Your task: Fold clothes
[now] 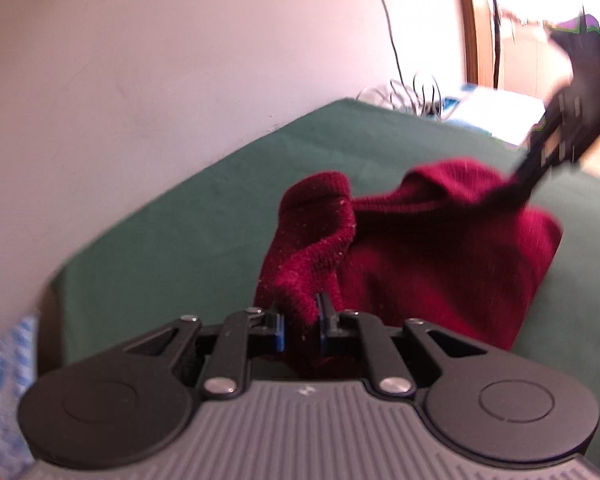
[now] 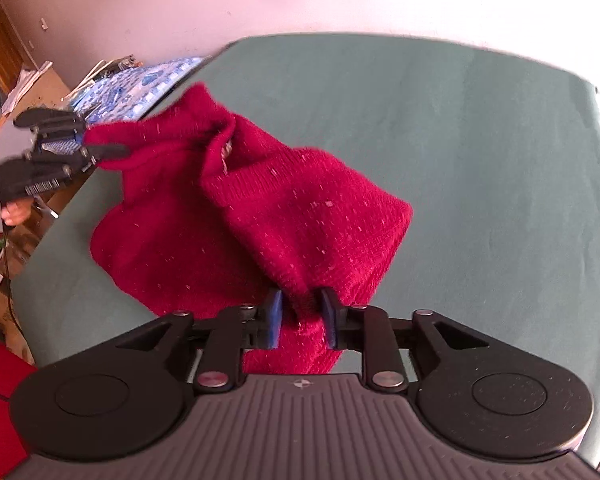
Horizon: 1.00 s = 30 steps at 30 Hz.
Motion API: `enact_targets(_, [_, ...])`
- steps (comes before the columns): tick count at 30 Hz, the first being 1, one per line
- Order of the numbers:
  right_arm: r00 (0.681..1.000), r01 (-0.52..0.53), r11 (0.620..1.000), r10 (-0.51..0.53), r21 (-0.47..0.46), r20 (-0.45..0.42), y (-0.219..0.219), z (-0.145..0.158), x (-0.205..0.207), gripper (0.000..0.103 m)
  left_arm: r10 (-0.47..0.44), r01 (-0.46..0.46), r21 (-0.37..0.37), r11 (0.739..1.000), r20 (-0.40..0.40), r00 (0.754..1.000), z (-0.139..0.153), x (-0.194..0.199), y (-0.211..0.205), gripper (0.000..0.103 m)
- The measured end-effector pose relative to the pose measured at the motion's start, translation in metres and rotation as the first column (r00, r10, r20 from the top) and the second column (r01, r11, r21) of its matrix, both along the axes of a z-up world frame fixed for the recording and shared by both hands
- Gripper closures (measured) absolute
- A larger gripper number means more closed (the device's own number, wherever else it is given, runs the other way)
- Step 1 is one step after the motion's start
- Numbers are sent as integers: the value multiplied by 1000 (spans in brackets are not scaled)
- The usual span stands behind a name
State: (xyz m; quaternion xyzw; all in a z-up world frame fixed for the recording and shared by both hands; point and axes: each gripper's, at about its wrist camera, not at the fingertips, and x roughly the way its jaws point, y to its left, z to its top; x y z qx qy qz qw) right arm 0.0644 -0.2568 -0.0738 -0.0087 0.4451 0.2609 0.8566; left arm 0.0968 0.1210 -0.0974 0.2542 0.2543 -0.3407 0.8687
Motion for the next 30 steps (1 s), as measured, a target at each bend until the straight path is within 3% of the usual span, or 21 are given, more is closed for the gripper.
enact_targets(3, [994, -15, 1000, 17, -18, 109, 4, 22, -6, 54, -10, 8, 43, 999, 58, 998, -2, -10, -8, 93])
enact_targets(4, [989, -25, 999, 29, -28, 148, 7, 29, -8, 52, -15, 10, 62, 998, 79, 997, -3, -12, -10, 93])
enact_targets(7, [967, -100, 993, 111, -61, 230, 32, 34, -6, 52, -25, 15, 97, 995, 101, 995, -5, -13, -9, 93])
enact_targets(11, [941, -216, 965, 246, -150, 233, 77, 12, 8, 52, -34, 18, 130, 991, 122, 992, -2, -14, -10, 93])
enact_targets(14, [934, -200, 959, 249, -202, 256, 101, -6, 19, 61, -41, 22, 145, 989, 129, 991, 1, -12, -12, 93])
enact_targets(16, [934, -200, 953, 256, -228, 251, 107, -16, 27, 93, -39, 18, 156, 988, 138, 990, 1, -10, -13, 93])
enact_targets(19, [934, -206, 951, 262, -231, 245, 105, -14, 34, 95, -32, 8, 155, 988, 152, 988, 5, -7, -11, 93])
enact_targets(24, [906, -279, 950, 310, -143, 290, 74, 33, 12, 95, -15, -12, 131, 991, 201, 979, 22, -15, 0, 92])
enact_targets(30, [879, -402, 893, 438, -202, 190, 54, 40, -15, 95, -54, 11, 188, 982, 225, 973, 25, -39, 14, 92])
